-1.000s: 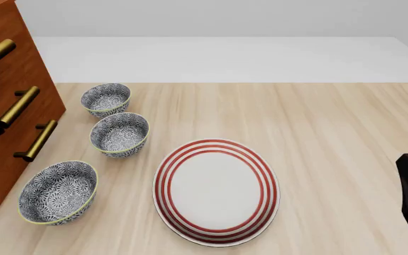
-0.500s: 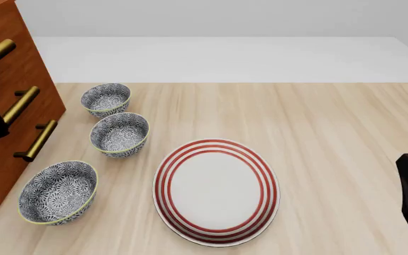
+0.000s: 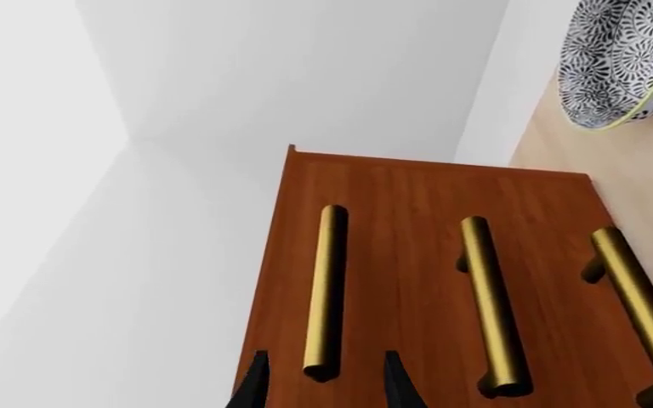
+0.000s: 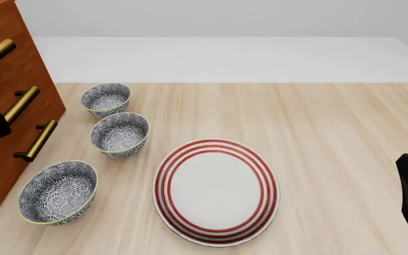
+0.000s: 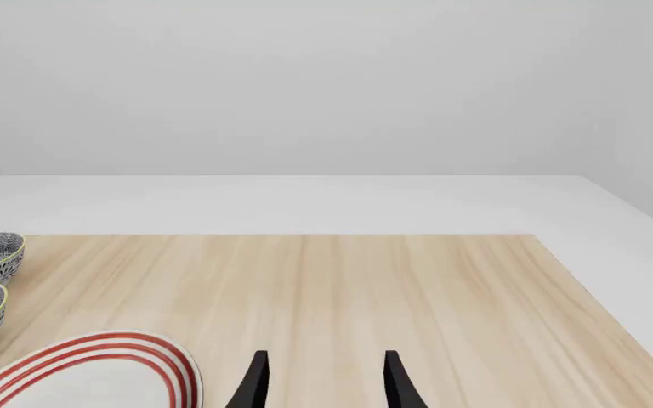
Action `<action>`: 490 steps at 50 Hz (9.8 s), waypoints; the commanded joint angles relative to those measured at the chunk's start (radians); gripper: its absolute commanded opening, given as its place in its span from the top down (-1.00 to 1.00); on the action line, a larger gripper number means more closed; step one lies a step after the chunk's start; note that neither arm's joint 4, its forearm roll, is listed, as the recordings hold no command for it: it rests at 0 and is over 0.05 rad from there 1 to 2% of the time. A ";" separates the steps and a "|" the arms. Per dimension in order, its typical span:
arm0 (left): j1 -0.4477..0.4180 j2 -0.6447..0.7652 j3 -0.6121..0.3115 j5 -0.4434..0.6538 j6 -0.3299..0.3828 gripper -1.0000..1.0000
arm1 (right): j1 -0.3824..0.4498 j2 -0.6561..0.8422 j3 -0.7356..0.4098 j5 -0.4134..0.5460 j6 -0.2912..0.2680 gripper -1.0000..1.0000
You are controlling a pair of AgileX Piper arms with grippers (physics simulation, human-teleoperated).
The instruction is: Open the top drawer of the cabinet.
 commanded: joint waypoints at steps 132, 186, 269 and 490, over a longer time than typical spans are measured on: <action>-0.131 -0.037 0.051 -0.022 0.068 1.00 | 0.000 0.000 0.000 0.000 0.000 -1.00; -0.151 -0.057 0.042 0.000 0.054 1.00 | 0.000 0.000 0.000 0.000 0.000 -1.00; -0.187 -0.442 0.079 0.339 -0.013 -1.00 | 0.000 0.000 0.000 0.000 0.000 -1.00; -0.075 -0.078 -0.990 1.669 -1.538 -1.00 | 0.000 0.000 0.000 0.000 0.000 -1.00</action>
